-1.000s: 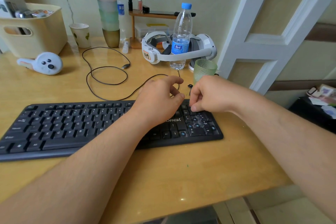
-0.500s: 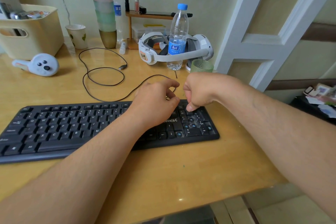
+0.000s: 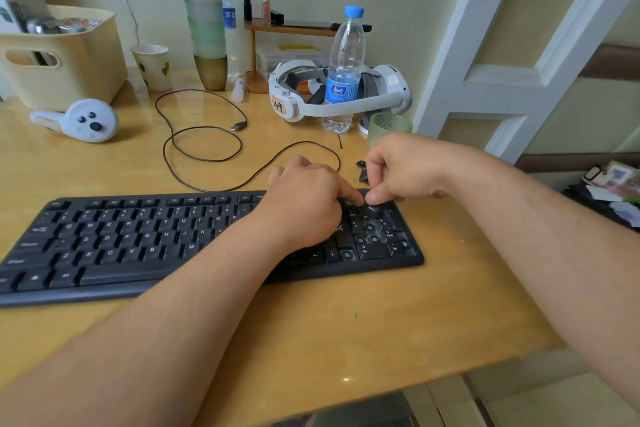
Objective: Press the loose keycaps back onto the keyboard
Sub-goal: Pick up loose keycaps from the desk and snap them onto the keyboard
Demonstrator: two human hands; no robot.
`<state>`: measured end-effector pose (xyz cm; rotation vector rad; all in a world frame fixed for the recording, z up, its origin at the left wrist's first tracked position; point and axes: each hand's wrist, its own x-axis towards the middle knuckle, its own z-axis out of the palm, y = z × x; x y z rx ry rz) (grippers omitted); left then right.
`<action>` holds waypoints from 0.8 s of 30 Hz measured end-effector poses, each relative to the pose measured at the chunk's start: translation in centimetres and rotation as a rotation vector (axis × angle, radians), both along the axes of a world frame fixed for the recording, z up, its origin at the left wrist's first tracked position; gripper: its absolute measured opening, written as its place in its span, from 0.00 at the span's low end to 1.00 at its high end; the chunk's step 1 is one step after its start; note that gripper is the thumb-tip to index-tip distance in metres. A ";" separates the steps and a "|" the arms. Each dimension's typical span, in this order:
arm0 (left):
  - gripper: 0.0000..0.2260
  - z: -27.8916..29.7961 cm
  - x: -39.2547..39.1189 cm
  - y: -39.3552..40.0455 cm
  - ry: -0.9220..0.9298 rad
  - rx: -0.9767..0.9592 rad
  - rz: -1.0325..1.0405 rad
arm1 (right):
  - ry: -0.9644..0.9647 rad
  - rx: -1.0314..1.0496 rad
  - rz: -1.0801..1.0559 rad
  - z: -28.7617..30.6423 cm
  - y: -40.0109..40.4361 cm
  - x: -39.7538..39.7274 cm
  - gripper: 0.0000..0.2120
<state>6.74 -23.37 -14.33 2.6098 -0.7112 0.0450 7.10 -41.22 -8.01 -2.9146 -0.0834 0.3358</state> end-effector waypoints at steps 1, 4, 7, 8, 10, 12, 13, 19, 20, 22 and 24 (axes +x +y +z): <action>0.27 0.0 -0.1 0.0 -0.012 0.012 -0.003 | -0.003 0.016 -0.008 0.0 -0.2 0.0 0.09; 0.25 0.2 -0.3 -0.1 -0.056 0.049 0.003 | -0.003 0.043 -0.016 -0.3 -0.5 0.0 0.10; 0.23 0.2 -0.3 -0.1 -0.066 0.068 0.009 | 0.008 0.057 0.004 -0.5 -0.3 0.1 0.09; 0.23 0.1 -0.3 -0.1 -0.065 0.067 0.009 | 0.011 0.073 0.010 -0.4 -0.4 0.0 0.08; 0.24 0.1 -0.3 0.0 -0.067 0.055 0.010 | 0.001 0.081 0.021 -0.3 -0.8 -0.3 0.05; 0.24 0.1 -0.3 0.1 -0.078 0.033 0.017 | -0.019 0.035 0.027 -0.1 -1.0 -0.8 0.04; 0.24 0.1 -0.3 0.1 -0.081 0.018 0.021 | -0.024 0.019 0.019 -0.1 -1.0 -1.1 0.03; 0.24 0.2 -0.4 0.1 -0.095 -0.024 0.026 | -0.058 -0.152 -0.013 -1.3 0.6 -2.2 0.09; 0.24 0.2 -0.4 0.1 -0.093 -0.028 0.025 | -0.074 -0.174 -0.019 -1.4 0.8 -2.2 0.10; 0.24 0.3 -0.4 0.1 -0.086 -0.039 0.029 | -0.083 -0.204 -0.036 -1.6 1.1 -2.3 0.12; 0.24 0.3 -0.4 0.1 -0.077 -0.053 0.036 | -0.082 -0.220 -0.054 -1.6 1.3 -2.3 0.11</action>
